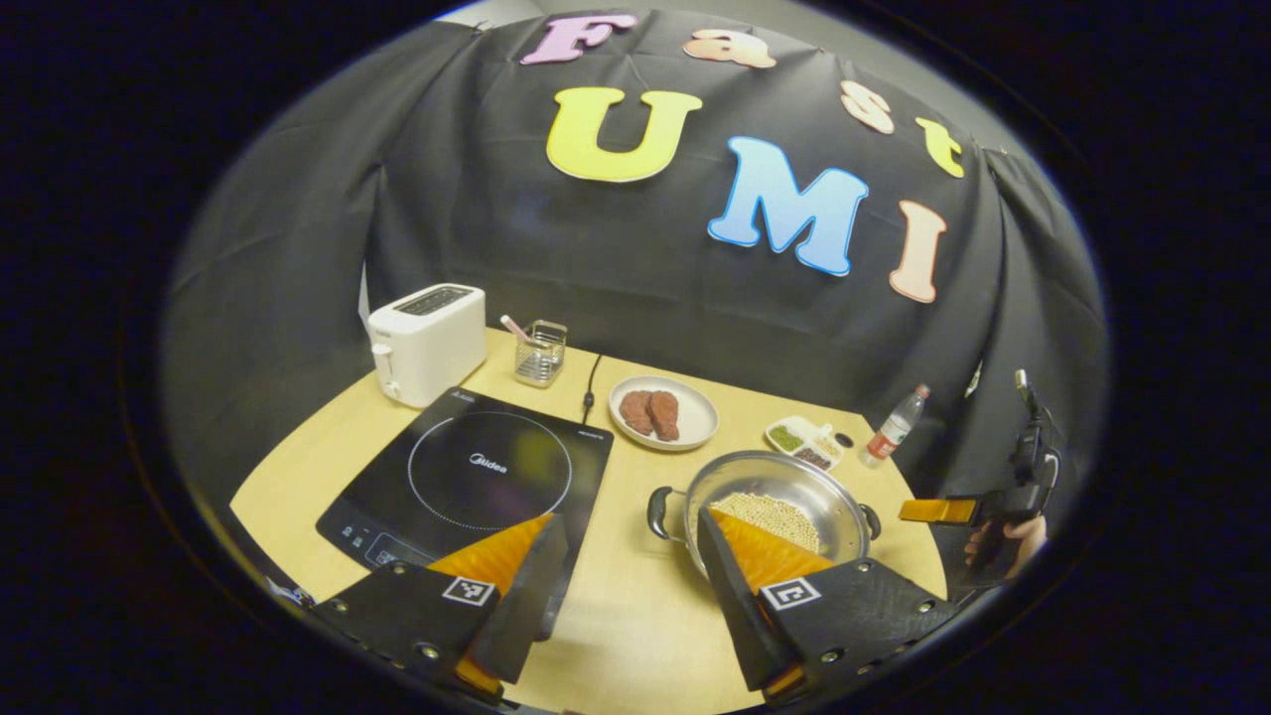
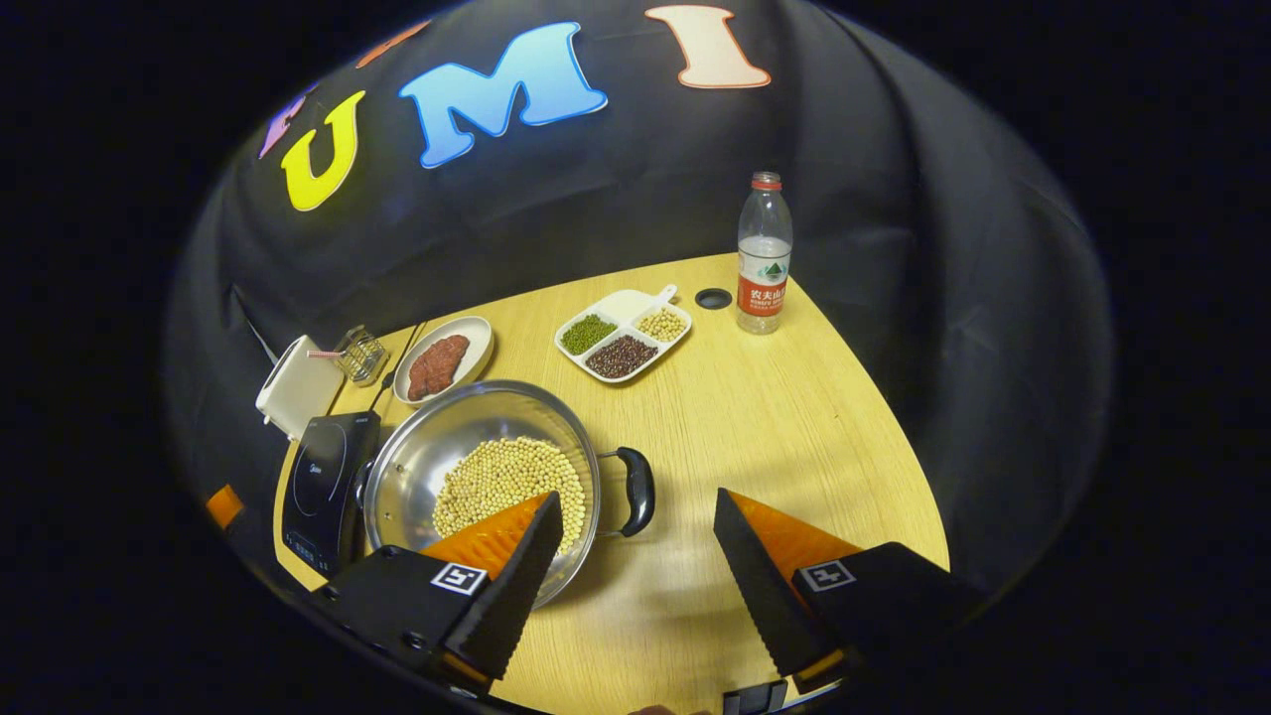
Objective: First push the handle of the pot to place it horizontally, then grasp the pot with both hands and set it on the induction cooktop.
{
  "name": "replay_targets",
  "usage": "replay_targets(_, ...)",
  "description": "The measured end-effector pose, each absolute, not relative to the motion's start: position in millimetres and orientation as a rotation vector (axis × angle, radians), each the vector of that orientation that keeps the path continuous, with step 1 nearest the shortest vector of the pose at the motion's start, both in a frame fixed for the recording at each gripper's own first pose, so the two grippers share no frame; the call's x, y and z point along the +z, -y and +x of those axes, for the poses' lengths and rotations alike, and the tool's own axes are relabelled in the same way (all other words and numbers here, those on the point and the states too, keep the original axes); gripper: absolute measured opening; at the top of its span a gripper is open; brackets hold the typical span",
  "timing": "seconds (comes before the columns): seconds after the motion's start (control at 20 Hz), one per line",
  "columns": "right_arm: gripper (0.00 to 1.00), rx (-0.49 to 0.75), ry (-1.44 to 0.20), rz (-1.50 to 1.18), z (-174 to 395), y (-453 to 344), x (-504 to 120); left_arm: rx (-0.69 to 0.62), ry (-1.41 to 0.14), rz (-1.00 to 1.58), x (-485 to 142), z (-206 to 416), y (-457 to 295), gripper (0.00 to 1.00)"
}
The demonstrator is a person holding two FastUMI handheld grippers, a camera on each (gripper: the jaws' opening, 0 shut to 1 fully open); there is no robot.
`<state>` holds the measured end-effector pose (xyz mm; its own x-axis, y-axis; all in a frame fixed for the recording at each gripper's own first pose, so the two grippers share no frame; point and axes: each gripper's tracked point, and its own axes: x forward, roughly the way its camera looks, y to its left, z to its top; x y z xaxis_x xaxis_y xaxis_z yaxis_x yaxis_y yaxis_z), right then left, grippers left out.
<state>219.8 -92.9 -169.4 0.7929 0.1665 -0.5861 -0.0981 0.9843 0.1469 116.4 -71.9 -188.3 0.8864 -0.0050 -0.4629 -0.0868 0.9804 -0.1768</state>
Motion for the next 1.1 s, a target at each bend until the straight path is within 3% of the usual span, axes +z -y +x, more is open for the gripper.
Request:
replay_targets(0.4, 0.93, 0.177, -0.718, 0.144, 242, 78, -185, -0.082, -0.622, -0.259, -243, 176, 107, 0.82)
replay_targets(0.45, 0.98, 0.173, -0.727, 0.133, 246, 79, -191, -0.084, -0.637, -0.262, -251, 185, 107, 0.77)
replay_targets(0.5, 0.98, 0.167, -0.735, 0.125, 249, 80, -196, -0.085, -0.646, -0.261, -261, 194, 106, 0.81)
replay_targets(1.1, 0.98, 0.222, -0.798, 0.098, 269, 64, -248, -0.172, -0.788, -0.232, -353, 245, 129, 0.82)
